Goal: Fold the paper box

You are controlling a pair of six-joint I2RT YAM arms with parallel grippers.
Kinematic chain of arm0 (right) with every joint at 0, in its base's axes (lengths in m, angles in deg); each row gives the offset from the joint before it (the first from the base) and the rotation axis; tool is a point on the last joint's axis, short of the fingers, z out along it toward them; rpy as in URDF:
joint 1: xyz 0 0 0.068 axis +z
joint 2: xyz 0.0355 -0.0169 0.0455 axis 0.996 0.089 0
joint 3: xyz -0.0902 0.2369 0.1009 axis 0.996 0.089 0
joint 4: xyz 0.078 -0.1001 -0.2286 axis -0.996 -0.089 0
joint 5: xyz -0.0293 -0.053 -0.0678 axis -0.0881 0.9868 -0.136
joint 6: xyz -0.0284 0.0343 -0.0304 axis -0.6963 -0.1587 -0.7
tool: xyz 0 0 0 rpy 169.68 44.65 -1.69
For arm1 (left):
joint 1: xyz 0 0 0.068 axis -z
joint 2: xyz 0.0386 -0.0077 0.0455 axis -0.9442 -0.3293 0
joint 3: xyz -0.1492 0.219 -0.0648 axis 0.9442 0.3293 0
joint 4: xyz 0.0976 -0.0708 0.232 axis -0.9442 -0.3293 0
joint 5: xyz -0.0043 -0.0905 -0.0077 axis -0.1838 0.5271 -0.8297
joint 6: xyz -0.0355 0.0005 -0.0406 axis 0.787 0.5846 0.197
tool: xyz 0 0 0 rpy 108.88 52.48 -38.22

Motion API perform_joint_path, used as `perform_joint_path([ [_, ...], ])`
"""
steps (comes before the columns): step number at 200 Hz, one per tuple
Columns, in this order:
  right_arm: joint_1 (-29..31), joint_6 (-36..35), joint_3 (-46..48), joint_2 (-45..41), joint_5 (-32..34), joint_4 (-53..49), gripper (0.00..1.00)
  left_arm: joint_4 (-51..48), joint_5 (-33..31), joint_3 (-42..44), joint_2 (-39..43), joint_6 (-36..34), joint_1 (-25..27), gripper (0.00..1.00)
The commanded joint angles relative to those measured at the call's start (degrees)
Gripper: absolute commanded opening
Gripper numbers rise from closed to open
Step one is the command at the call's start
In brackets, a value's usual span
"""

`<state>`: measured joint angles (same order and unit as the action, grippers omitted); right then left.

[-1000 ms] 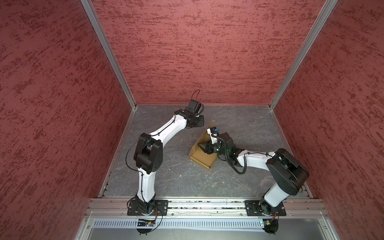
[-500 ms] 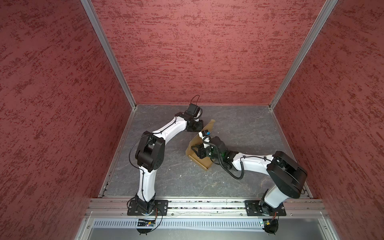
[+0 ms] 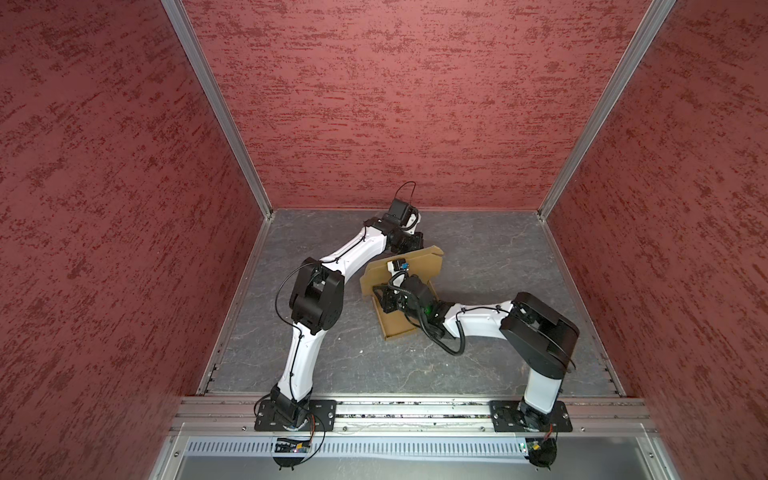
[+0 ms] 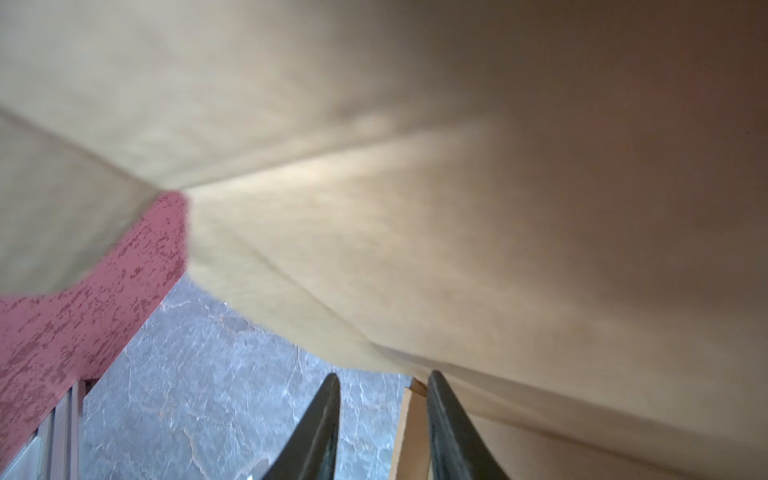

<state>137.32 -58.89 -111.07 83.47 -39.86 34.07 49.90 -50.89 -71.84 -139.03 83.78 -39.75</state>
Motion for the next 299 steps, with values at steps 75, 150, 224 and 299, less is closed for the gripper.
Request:
perform_joint_path([
  [75,-1.1,-6.6,4.2,-19.5,5.3,-19.8,0.45,-3.3,-6.0,12.0,22.5,-0.7,-8.2,0.32],
  [150,-8.0,-12.6,7.4,-34.3,6.9,-35.3,0.52,-2.5,-11.5,36.3,47.3,2.6,-9.4,0.42],
  [224,-10.1,-14.3,4.9,-29.8,3.9,-34.0,0.52,-8.2,-19.0,54.7,67.5,5.6,-6.4,0.49],
  [299,-10.1,-15.1,0.1,-25.1,2.3,-34.1,0.52,-4.1,-20.1,64.0,73.2,6.9,-1.9,0.50],
])
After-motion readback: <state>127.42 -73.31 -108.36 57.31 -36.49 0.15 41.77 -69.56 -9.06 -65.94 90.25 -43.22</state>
